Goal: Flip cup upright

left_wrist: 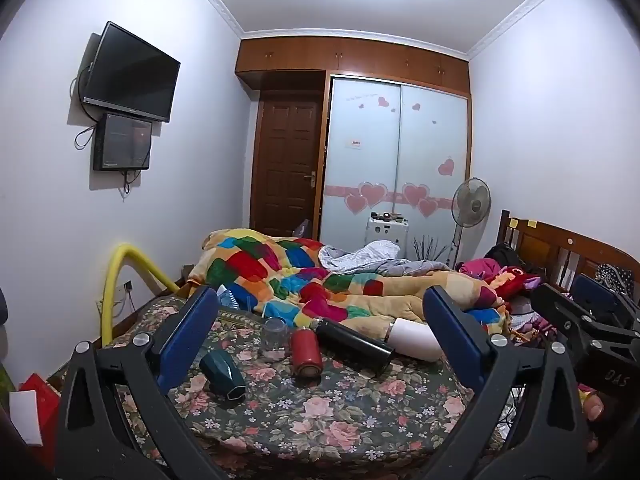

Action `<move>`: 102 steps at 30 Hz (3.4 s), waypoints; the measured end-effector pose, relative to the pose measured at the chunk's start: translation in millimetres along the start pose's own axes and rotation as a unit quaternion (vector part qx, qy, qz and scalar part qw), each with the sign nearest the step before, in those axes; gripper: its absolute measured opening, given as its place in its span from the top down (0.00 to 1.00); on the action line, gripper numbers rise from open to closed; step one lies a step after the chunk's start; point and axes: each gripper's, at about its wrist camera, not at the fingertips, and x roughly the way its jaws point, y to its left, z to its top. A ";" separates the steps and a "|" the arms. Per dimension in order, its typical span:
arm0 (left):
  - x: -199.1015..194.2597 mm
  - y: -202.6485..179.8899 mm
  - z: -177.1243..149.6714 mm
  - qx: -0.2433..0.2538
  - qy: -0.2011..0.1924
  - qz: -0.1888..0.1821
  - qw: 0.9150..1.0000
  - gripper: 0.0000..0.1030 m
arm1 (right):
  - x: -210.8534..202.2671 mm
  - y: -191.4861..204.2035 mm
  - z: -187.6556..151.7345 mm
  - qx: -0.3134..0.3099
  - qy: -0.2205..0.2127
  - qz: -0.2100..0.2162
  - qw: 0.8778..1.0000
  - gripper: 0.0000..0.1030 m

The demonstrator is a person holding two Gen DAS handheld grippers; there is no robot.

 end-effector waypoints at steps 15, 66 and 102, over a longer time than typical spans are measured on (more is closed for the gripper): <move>-7.5 4.9 -0.4 -0.010 -0.018 0.016 1.000 0.00 | -4.8 7.4 6.2 0.001 -0.003 0.007 1.000 0.00; -16.7 12.5 1.7 -0.020 -0.030 0.022 0.999 0.00 | -9.6 8.3 5.3 0.009 -0.012 0.011 1.000 0.00; 132.5 108.8 -74.6 -0.095 0.161 0.109 0.976 0.00 | 70.1 5.8 -28.1 0.006 0.087 -0.009 0.996 0.00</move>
